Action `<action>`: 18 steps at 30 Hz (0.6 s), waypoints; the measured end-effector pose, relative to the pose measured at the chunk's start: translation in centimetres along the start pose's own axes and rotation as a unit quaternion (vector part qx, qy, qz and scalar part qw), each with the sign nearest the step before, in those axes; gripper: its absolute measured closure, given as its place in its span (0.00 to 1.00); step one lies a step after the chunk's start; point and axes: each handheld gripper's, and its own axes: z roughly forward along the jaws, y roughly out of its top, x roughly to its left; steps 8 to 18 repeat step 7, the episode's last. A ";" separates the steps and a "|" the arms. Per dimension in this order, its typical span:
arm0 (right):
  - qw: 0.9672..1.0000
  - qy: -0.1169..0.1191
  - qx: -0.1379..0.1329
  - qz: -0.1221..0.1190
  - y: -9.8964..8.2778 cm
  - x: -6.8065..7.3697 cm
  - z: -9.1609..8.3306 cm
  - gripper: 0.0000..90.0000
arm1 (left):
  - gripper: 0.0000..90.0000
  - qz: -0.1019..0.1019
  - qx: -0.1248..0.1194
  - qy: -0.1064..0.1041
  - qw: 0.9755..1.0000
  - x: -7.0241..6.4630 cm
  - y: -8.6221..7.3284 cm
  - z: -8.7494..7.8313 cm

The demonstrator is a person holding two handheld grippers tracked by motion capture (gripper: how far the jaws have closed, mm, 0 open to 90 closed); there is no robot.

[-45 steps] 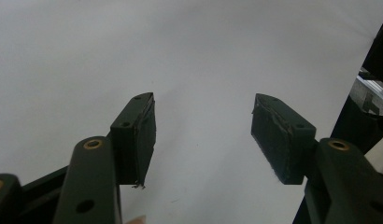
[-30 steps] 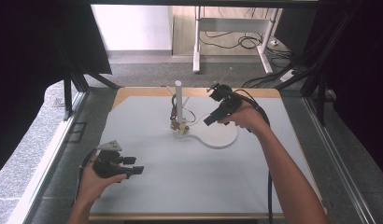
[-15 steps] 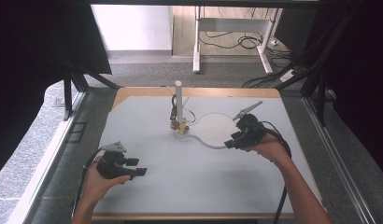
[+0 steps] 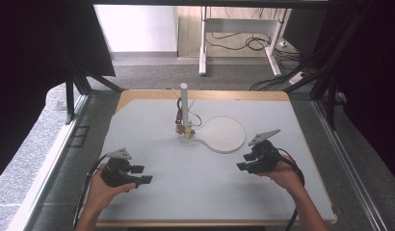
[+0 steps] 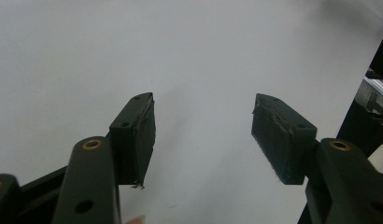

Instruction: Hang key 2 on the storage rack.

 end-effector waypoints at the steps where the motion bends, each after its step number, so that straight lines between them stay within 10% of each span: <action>1: 1.000 0.000 -0.003 0.001 0.1 0.0 -0.1 0.57 | 0.44 0.000 0.001 0.000 1.000 0.0 0.0 0.0; 18: 1.000 -0.019 -0.021 0.009 -0.3 -0.2 -0.1 0.54 | 0.44 0.001 0.001 0.001 1.000 0.1 0.0 0.0</action>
